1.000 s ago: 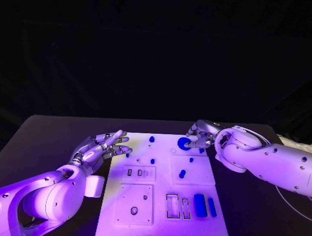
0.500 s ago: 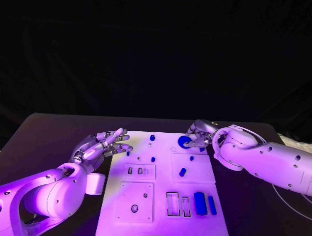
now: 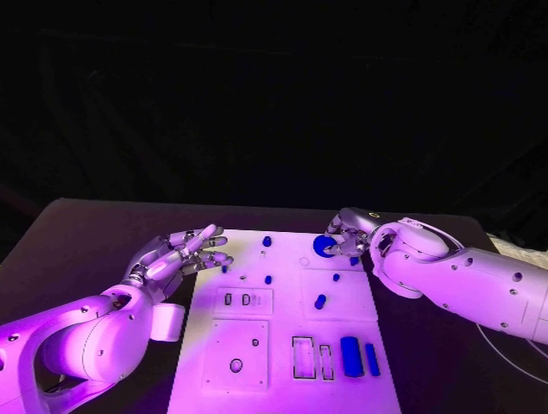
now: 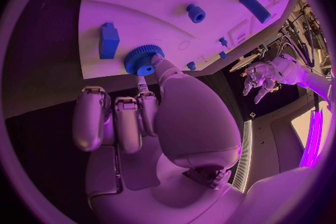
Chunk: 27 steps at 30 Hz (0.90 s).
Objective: Assemble the parts on the task board
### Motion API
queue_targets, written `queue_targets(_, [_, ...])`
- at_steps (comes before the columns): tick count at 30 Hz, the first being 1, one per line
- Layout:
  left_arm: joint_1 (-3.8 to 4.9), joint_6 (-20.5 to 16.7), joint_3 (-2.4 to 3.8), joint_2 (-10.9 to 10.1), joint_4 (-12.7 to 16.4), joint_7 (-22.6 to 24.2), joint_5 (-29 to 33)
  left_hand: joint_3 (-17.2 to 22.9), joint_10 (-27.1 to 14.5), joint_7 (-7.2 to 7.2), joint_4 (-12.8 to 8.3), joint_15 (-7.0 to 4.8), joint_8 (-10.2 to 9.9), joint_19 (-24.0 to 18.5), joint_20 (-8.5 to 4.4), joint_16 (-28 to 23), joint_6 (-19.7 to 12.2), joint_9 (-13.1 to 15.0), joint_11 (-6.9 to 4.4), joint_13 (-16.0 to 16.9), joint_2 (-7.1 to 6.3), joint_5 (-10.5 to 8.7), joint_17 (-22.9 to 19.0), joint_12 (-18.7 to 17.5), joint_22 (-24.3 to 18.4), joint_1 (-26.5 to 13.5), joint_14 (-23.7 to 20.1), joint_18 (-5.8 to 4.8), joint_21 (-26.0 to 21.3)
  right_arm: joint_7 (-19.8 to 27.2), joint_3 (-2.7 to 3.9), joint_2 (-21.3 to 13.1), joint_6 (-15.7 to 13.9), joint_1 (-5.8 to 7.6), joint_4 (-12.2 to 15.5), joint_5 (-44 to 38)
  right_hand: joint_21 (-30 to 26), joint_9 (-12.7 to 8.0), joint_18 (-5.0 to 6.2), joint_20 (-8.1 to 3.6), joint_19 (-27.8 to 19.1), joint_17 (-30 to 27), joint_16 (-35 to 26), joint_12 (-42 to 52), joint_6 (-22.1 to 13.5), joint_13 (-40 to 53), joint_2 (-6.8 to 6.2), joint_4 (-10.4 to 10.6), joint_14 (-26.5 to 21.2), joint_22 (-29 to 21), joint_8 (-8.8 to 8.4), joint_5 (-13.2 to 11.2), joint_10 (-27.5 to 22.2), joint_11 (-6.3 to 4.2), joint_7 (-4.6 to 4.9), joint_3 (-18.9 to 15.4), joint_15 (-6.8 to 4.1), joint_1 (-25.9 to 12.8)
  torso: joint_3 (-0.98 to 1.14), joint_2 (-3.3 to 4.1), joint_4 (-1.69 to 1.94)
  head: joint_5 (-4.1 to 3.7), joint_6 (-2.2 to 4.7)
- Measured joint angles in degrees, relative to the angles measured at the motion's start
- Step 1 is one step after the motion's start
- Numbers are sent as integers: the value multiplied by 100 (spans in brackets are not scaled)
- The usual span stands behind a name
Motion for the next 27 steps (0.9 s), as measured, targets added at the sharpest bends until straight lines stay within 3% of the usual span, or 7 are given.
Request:
queue_targets(3, [0, 5, 0, 2, 0, 0, 0, 0, 0, 0, 0, 0, 0, 0, 0, 0, 0, 0, 0, 0, 0, 0, 0, 0, 0, 0, 0, 1, 0, -9, 0, 7, -62, -23, 32, -149, 3, -4, 0, -20, 20, 0, 28, 46, 2, 0, 0, -41, 5, 51, 0, -159, 21, -21, 1, 138, -21, 0, 1, -1, 2, 8, 2])
queue_targets(7, [0, 11, 0, 6, -2, 0, 0, 0, 0, 0, 0, 0, 0, 0, 0, 0, 0, 0, 0, 0, 0, 0, 5, 0, 1, 0, 0, 1, 0, -19, -6, 9, -147, -45, 82, -304, 33, -5, 0, -20, 20, 0, 28, 67, 3, -1, 1, -58, 5, 96, 0, -162, 21, -21, 1, 185, -21, 0, 1, -2, 4, 9, 3])
queue_targets(11, [-1, 16, 0, 11, -5, 4, 0, 0, 0, 0, 0, 0, 0, 0, 0, 0, 0, 0, 0, 0, 0, 0, 5, 0, 1, 0, 0, 1, 0, -24, -16, 10, -196, -67, 134, -413, 33, -13, 0, -40, 40, -1, 28, 67, 5, 0, 47, -11, 5, 109, -1, -43, 21, -21, 3, 246, -21, 28, -3, -3, 9, 2, 4])
queue_targets(13, [-1, 19, 0, 11, -5, 7, 0, 0, 0, 0, 0, 0, 0, 0, 0, 0, 0, 0, 0, 0, 0, 0, 5, 0, 1, 0, 0, 1, 0, -29, -22, 10, -212, -72, 171, -456, 54, -174, -10, -40, 40, -1, 28, 67, 7, 1, 79, -3, 5, 121, -1, 1, 21, -21, 5, 254, -21, -5, -3, -3, 11, 0, 4])
queue_targets(17, [-1, 23, 0, 13, -5, 9, 1, 0, 0, 0, 0, 0, 0, 0, 0, 0, 0, 0, 0, 0, 0, 0, 4, 0, 1, 0, 0, 0, 0, -40, -28, 4, -249, -85, 326, -516, 55, -179, -61, -40, 40, -1, 28, 67, 7, 1, 128, -2, 5, 127, -1, 10, 20, -21, 6, 255, -21, -59, -3, -4, 11, 13, 13])
queue_targets(27, [-1, 36, 0, 24, -16, 11, 1, 0, 0, 0, 0, 0, 0, 0, 0, 0, 0, 0, 0, 0, 0, 0, 4, 0, 1, 0, 0, 1, 0, -68, -24, 223, -439, -81, 722, -789, 75, -178, -61, -40, 39, -2, 28, 67, 8, -3, 83, 36, 4, 160, -1, 34, 20, -20, 6, 292, -20, -225, 1, -4, 18, 53, 35])
